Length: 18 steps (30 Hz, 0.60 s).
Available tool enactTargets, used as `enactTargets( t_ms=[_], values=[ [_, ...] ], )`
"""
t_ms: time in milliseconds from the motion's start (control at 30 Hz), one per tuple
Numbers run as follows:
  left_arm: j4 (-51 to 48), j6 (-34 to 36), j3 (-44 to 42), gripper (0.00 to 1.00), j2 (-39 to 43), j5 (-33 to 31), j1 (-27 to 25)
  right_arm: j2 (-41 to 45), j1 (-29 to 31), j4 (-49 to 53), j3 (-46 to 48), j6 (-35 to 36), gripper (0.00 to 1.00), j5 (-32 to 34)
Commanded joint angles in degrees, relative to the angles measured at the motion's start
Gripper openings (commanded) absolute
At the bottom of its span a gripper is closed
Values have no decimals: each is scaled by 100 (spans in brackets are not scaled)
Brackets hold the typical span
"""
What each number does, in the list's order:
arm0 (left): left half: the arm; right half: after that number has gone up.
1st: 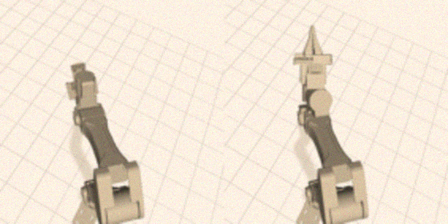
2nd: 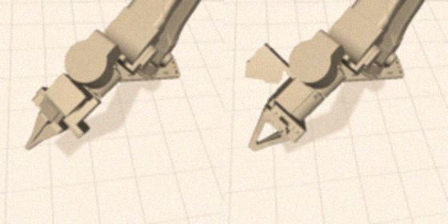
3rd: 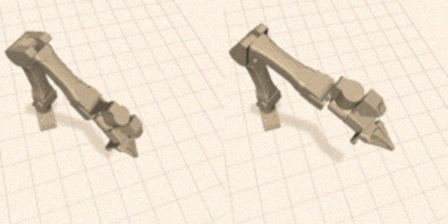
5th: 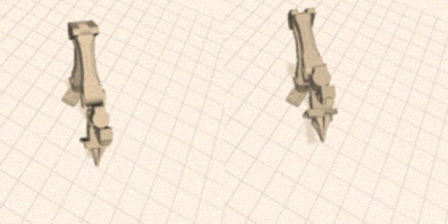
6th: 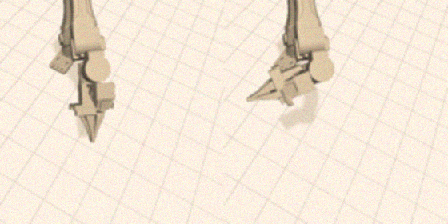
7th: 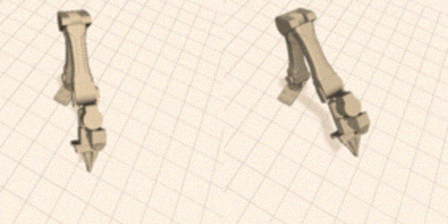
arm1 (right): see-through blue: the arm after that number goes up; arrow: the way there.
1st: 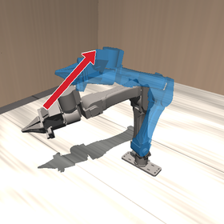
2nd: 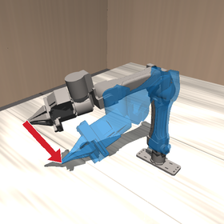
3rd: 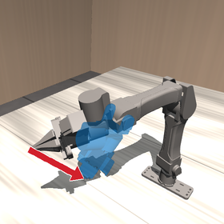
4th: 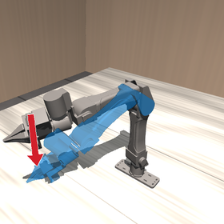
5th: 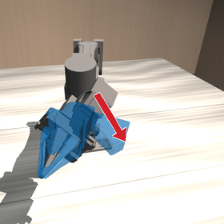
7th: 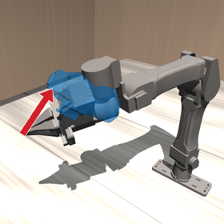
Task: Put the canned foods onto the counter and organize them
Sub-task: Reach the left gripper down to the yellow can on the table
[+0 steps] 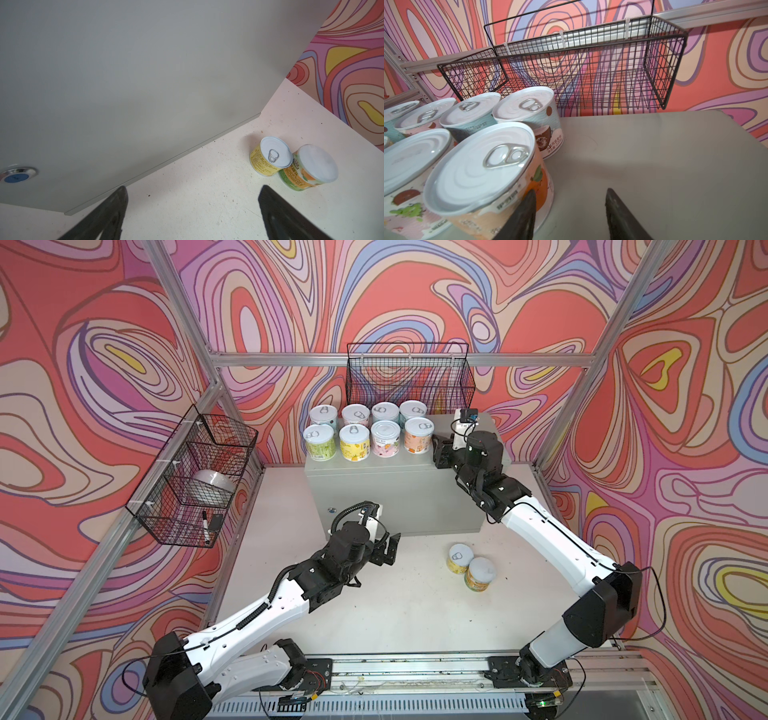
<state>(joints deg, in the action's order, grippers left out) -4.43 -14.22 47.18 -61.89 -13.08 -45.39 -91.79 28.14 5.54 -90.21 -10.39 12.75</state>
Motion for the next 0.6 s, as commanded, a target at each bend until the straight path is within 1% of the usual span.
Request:
enactTargets(
  t_ms=[0, 233, 300, 433, 567],
  values=[
    [222, -107, -76, 100, -71, -60, 21, 0, -18, -63, -142, -27, 55, -192],
    [239, -116, -33, 100, -198, -77, 21, 80, -18, -104, -26, -35, 54, -273],
    [290, -92, -74, 100, -215, -62, 21, 175, -19, -210, 91, 39, 54, -399],
    [578, -37, -229, 100, -279, 101, 21, 450, -19, -15, 164, 82, 55, -186],
    [1235, -20, -557, 100, -432, 430, 21, 1041, 32, 377, 491, 151, 63, -3]
  ],
)
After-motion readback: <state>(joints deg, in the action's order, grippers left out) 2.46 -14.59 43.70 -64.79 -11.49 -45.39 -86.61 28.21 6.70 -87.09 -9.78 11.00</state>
